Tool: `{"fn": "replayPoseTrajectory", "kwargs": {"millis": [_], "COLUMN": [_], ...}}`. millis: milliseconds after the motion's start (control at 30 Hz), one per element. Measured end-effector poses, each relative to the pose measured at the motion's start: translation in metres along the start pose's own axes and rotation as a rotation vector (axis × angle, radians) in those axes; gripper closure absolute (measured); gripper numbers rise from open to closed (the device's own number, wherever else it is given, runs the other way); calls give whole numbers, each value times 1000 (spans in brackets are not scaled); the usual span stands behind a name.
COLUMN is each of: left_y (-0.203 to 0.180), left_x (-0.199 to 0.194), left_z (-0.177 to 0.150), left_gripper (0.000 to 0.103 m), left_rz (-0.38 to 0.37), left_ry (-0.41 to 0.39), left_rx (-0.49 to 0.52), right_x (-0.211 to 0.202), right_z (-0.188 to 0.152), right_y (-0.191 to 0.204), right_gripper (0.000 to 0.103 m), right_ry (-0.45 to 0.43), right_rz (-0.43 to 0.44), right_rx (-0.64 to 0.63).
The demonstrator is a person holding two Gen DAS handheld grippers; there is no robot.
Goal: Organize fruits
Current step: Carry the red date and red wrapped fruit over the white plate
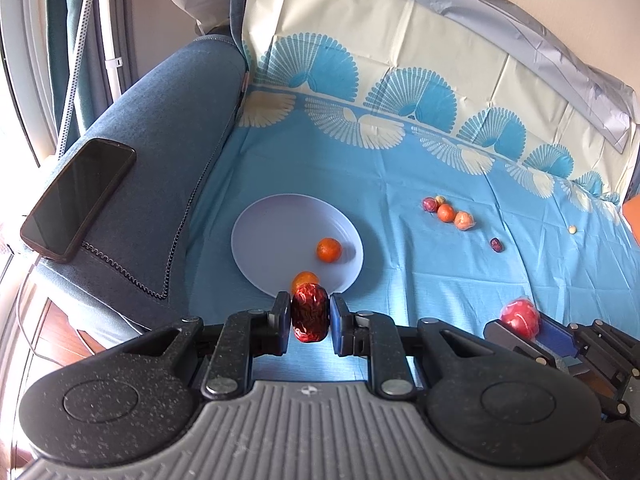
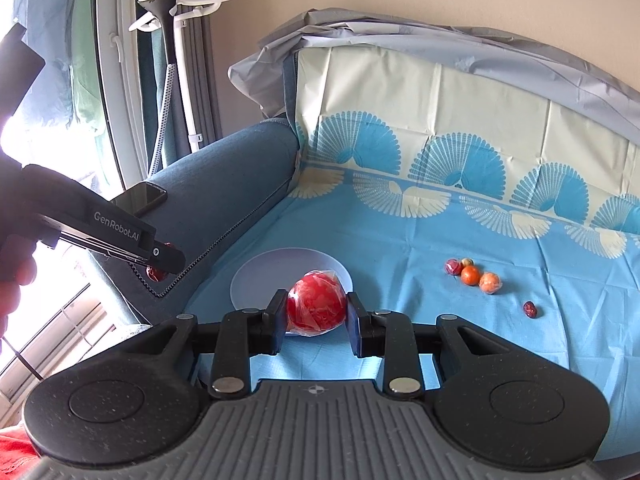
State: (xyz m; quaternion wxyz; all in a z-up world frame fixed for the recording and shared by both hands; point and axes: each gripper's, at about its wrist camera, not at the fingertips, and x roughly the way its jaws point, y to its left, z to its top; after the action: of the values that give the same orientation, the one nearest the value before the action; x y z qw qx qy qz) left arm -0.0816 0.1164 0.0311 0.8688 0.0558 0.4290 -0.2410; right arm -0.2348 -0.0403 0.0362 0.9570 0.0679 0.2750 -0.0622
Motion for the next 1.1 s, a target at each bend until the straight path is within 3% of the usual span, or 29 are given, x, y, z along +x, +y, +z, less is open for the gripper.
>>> {"fn": "replayPoseTrajectory", "kwargs": {"millis": [667, 900, 1100], "left_y": [12, 19, 24], "left_x": [21, 46, 92], "left_z": [18, 41, 53], "left_gripper": [81, 81, 81], "left_rz": [7, 27, 16], "left_ry": [9, 6, 21], "left_rx": [-30, -31, -27], "right_x": [29, 66, 119], "right_z": [0, 9, 12], "right_y": [-8, -10, -8], "right_gripper": [71, 71, 71], "right_ry": [52, 67, 121], "right_rz": [-15, -5, 14], "right_rx": [9, 10, -14]}}
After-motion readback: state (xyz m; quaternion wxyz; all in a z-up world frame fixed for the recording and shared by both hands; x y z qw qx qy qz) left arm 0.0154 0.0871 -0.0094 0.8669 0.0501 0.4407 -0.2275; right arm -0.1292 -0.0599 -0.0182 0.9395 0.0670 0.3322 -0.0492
